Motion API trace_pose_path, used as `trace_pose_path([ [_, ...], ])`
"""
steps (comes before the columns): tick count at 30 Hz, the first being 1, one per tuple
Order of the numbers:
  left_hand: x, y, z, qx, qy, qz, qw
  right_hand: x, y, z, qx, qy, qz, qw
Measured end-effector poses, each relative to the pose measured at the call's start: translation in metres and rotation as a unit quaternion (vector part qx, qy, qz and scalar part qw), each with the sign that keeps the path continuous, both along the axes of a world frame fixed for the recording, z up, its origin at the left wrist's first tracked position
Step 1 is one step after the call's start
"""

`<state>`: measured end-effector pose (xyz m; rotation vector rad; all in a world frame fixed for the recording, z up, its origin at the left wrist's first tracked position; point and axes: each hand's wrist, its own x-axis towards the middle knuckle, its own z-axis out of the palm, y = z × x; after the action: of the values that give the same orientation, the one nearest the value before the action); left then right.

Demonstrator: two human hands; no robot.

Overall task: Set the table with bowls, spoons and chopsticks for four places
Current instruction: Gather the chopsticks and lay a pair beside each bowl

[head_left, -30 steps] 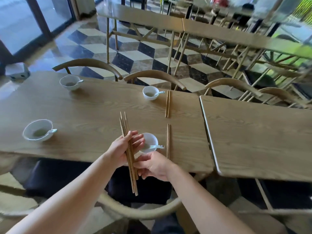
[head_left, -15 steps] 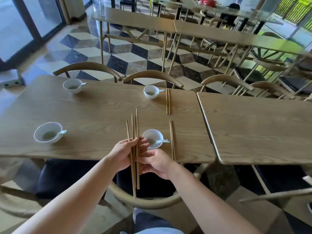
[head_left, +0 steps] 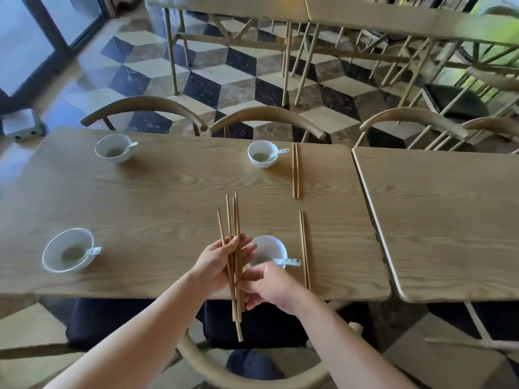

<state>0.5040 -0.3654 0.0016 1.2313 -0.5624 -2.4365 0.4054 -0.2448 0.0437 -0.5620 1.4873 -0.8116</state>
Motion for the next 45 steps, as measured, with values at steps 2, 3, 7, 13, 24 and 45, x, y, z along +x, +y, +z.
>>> trace_pose_path([
  [2, -0.016, -0.018, -0.006, 0.002, -0.013, -0.006, 1.0, -0.014, -0.018, -0.01, 0.012, -0.009, 0.006, 1.0],
  [3, -0.024, -0.026, -0.01, 0.006, -0.02, -0.011, 1.0, -0.022, -0.025, -0.016, 0.022, -0.014, 0.003, 1.0],
  [7, -0.054, -0.043, -0.03, 0.019, -0.031, -0.04, 0.999, -0.051, -0.046, -0.04, 0.032, -0.012, -0.002, 0.999],
  [13, -0.088, -0.056, -0.039, 0.013, -0.03, -0.095, 0.995, -0.111, -0.066, -0.049, 0.066, 0.023, 0.039, 0.997],
  [24, -0.143, -0.116, -0.072, 0.026, -0.049, -0.075, 0.996, -0.29, -0.184, -0.116, 0.145, 0.429, -0.198, 0.869],
  [45, -0.146, -0.126, -0.098, 0.053, -0.088, -0.091, 0.99, -0.299, -0.203, -0.159, 0.149, 0.509, -0.147, 0.835],
])
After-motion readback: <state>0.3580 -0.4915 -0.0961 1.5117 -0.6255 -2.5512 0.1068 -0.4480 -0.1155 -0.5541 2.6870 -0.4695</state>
